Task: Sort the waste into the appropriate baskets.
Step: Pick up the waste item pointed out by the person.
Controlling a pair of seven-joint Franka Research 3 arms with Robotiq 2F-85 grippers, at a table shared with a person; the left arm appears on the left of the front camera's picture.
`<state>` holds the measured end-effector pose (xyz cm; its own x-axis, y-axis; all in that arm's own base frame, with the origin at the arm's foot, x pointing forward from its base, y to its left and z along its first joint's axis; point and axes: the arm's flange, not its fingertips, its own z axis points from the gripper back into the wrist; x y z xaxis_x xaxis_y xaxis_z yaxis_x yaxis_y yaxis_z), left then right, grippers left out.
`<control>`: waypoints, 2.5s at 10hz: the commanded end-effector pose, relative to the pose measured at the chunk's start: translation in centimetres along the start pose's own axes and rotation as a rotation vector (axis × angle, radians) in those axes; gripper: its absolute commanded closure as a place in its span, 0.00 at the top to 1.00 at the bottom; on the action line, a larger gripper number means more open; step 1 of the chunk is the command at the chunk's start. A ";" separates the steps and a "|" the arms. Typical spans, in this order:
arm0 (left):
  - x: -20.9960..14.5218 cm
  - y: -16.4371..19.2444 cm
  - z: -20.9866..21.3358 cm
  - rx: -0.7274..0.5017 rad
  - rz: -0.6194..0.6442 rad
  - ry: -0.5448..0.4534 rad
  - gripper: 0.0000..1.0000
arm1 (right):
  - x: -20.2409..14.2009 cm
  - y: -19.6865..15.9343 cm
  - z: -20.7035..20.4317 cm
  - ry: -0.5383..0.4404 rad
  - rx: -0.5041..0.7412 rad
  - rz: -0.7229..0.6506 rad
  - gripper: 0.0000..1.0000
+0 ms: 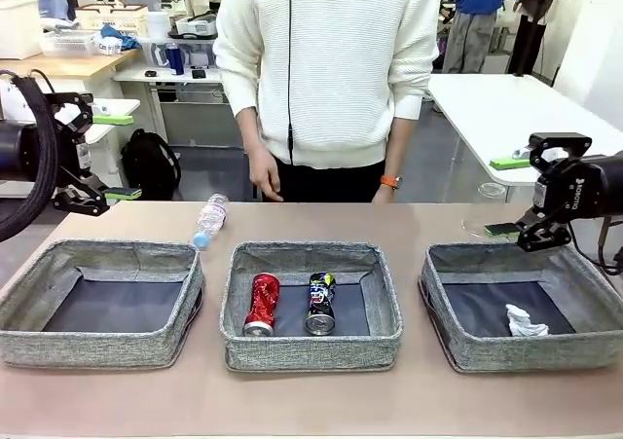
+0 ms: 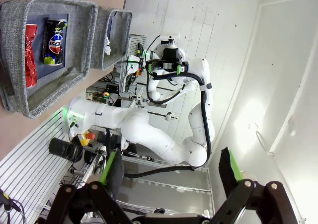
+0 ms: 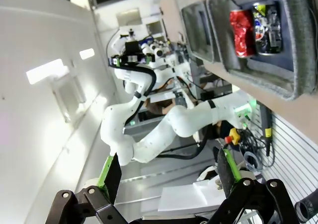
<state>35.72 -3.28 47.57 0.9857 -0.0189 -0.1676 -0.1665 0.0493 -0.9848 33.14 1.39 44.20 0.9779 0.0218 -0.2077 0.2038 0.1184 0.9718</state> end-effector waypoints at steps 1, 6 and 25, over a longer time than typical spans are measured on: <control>-0.2 -0.3 -0.2 -0.022 -0.003 0.001 1.00 | 0.2 -0.1 -0.2 0.001 0.019 0.027 1.00; -0.2 -0.3 -0.2 -0.022 -0.003 0.001 1.00 | 0.2 -0.1 -0.2 0.001 0.019 0.027 1.00; 18.5 -1.3 -11.3 1.201 -0.358 -0.188 1.00 | 0.2 -0.1 -0.2 0.001 0.019 0.027 1.00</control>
<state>50.06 -13.93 45.49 0.9679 -0.0721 0.2408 0.1525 0.9300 -0.3344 33.15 1.42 44.07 0.9775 0.0232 -0.2098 0.2057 0.1180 0.9715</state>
